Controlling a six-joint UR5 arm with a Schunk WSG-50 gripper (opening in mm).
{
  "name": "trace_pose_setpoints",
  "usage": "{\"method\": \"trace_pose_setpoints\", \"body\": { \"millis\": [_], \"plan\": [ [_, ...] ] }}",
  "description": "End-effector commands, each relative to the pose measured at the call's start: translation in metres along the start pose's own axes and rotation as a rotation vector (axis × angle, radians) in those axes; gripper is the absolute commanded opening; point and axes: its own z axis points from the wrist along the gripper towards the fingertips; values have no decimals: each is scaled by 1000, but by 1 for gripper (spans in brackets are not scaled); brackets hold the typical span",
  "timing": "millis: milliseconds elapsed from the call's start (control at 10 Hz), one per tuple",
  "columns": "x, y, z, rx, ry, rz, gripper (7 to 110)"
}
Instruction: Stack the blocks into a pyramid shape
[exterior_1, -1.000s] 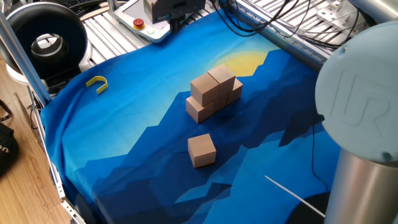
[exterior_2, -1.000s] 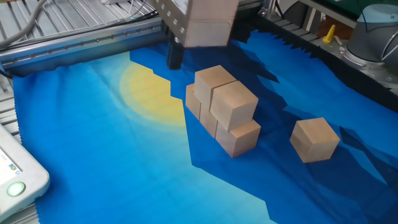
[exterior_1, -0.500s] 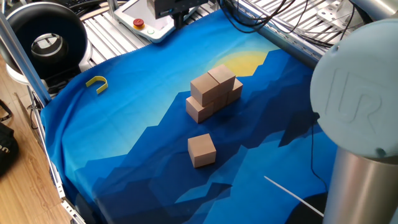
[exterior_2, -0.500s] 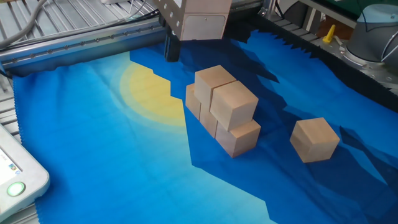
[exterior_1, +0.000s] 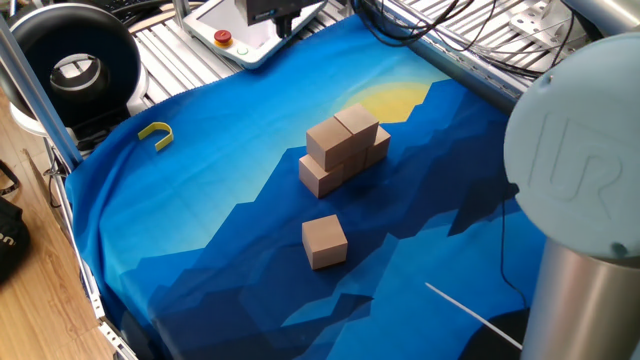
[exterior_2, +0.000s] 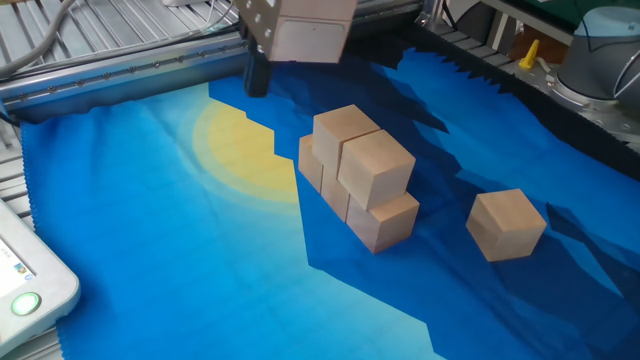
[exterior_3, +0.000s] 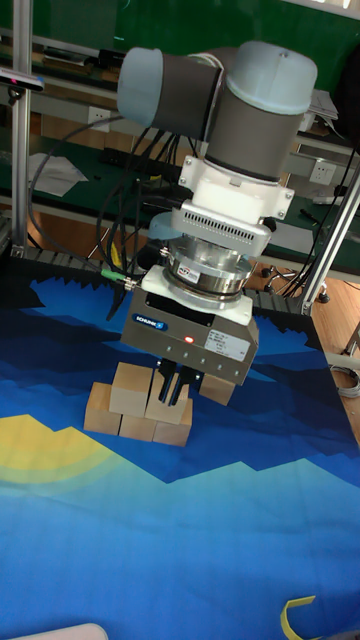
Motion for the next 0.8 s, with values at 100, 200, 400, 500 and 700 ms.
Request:
{"method": "trace_pose_setpoints", "body": {
  "millis": [100, 200, 400, 500, 700],
  "plan": [
    [78, 18, -12, -30, 61, 17, 7],
    [109, 31, -5, -44, 64, 56, 7],
    [159, 59, 9, -38, 112, 153, 7],
    [180, 71, 13, -57, 160, 175, 7],
    [193, 69, 15, -34, 181, 163, 7]
  ]
}}
